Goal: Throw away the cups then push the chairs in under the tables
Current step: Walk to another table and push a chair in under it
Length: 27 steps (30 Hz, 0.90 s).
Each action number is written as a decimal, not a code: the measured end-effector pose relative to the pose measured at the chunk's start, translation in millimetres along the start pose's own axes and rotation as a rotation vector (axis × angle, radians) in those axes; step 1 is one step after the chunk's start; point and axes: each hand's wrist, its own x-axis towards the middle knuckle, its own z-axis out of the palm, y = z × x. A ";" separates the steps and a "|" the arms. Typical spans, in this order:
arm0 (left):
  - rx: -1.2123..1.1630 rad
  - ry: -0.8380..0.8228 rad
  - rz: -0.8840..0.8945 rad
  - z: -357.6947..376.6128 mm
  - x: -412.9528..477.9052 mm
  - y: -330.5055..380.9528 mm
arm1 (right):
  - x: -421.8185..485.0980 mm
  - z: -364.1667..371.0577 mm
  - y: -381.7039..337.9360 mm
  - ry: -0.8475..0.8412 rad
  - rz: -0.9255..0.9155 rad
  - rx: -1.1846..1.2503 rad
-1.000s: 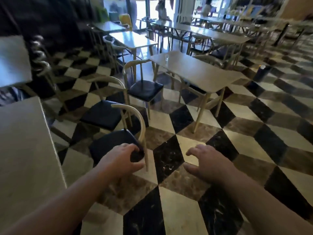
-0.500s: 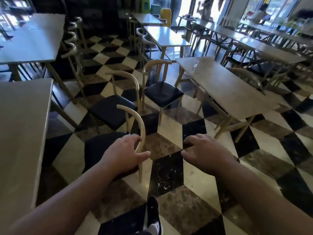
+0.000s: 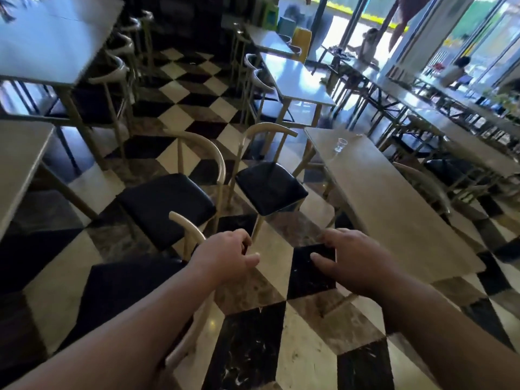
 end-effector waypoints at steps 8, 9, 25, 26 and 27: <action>-0.109 0.171 -0.268 -47.1 22.0 -84.9 | 153.0 9.9 -54.0 -0.077 -0.312 -0.054; -0.112 0.199 -0.317 -50.5 18.6 -99.1 | 169.9 11.6 -66.1 -0.085 -0.358 -0.049; -0.226 0.642 -1.155 -19.6 -41.9 -151.0 | 351.3 86.9 -247.9 -0.328 -1.179 0.009; -0.239 0.668 -1.210 -12.5 -37.8 -139.5 | 359.9 88.1 -244.9 -0.343 -1.225 0.053; -0.251 0.688 -1.260 -4.1 -32.9 -128.2 | 368.6 89.2 -239.3 -0.352 -1.272 0.086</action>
